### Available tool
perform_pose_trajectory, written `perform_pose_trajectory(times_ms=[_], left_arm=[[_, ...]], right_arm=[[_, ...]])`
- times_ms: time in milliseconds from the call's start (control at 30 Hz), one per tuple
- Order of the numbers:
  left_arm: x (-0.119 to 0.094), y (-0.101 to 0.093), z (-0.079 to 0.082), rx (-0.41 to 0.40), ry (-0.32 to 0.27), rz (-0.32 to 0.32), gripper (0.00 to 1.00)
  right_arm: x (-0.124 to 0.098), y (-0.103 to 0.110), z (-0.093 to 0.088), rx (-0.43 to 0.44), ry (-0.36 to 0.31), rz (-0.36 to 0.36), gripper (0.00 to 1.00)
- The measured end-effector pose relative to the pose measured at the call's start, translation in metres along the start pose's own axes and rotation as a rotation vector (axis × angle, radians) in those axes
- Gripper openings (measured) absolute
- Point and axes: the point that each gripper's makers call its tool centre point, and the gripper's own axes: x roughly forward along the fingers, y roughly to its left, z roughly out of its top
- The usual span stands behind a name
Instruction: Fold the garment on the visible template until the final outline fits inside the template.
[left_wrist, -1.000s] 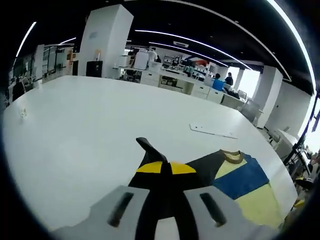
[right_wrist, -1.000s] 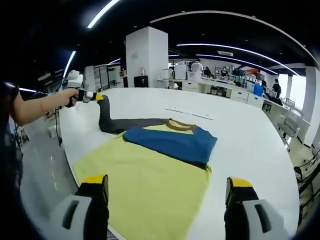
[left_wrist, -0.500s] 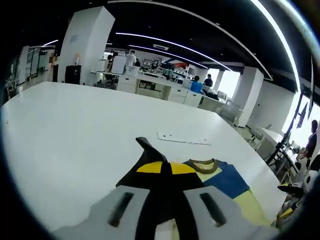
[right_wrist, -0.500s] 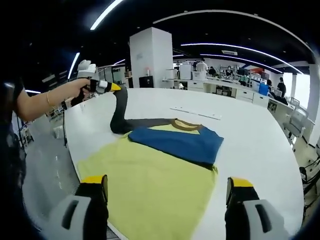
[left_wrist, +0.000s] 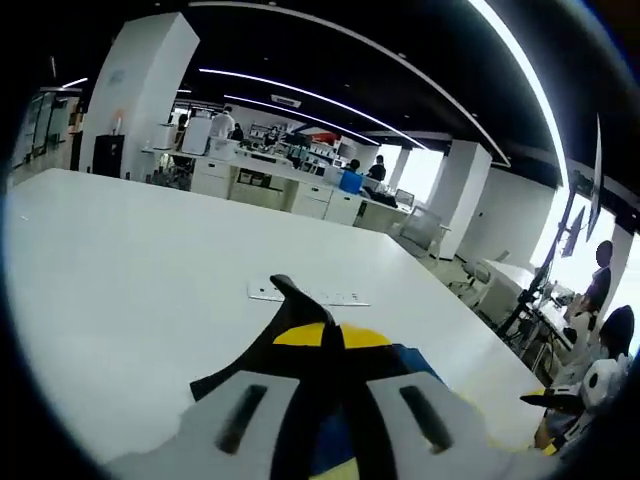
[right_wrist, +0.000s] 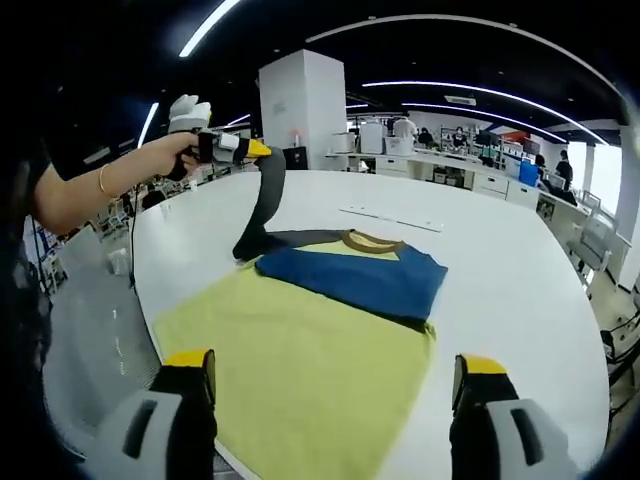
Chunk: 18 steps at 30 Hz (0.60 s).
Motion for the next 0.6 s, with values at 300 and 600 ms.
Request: perform_pose_trajectory(times_ms=[300,600], left_arm=[[0.023,-0.051,-0.007,-0.007,0.001,-0.112,0.0],[0.043,-0.087,-0.026,-0.027,0.01,-0.197,0.0]], right_arm=[[0.001,-0.005,-0.004,0.003,0.011,-0.01,0.99],[-0.001,-0.01,-0.012,0.021,0.026,-0.019,0.99]])
